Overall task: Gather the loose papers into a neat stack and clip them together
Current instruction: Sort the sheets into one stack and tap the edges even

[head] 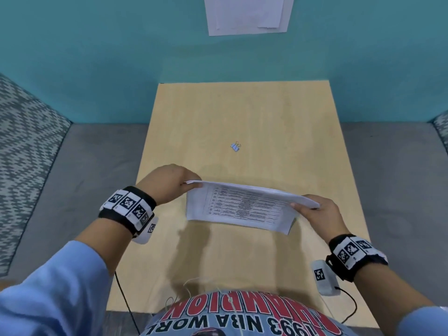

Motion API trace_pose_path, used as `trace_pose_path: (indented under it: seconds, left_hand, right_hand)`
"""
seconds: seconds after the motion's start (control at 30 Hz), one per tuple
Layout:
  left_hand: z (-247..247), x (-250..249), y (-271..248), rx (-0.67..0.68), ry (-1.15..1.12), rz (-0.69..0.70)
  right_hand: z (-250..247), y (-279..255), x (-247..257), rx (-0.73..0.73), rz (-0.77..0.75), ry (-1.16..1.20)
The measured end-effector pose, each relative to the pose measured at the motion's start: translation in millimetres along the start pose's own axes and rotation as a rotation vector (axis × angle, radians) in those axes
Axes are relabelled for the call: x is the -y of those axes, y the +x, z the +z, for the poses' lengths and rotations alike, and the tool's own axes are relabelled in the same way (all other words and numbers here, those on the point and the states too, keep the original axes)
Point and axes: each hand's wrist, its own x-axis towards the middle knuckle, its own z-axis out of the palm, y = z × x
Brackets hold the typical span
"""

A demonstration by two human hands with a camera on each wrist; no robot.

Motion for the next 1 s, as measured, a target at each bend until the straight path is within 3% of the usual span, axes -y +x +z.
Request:
trace_pose_path:
  seconds: [0.1, 0.17, 0.3, 0.4, 0.5, 0.6, 0.67, 0.77, 0.9, 1.0]
  left_hand:
    - [-31, -25, -15, -0.031, 0.054, 0.096]
    - [-52, -43, -24, -0.016, 0.204, 0.12]
    - [-81, -86, -36, 0.004, 0.464, 0.193]
    - [-91, -113, -43, -0.087, 0.499, 0.265]
    - [-89, -117, -49, -0.238, 0.201, 0.266]
    - [-63, -90, -56, -0.276, -0.457, 0.158]
    - [-43, -71, -62, -0.284, -0.716, 0.053]
    - [-20, -70, -68, -0.32, -1.113, 0.034]
    - [-7, -92, -59, -0.445, -1.157, 0.051]
    - [9, -101, -38, -0.428, -1.193, 0.008]
  right_hand:
    - [-18, -3, 10, -0.083, -0.004, -0.189]
    - [-24, -10, 30, -0.105, -0.098, -0.376]
    - [6, -46, 115, 0.187, -0.465, -0.483]
    - [39, -62, 156, 0.199, -0.574, -0.475]
    - [44, -58, 161, 0.158, -0.552, -0.457]
    - [31, -52, 139, 0.138, -0.393, -0.172]
    - [19, -52, 127, 0.094, -0.288, 0.05]
    - [8, -56, 120, 0.073, -0.245, 0.284]
    - [12, -56, 124, 0.086, -0.34, 0.36]
    - [28, -47, 117, 0.133, -0.313, 0.35]
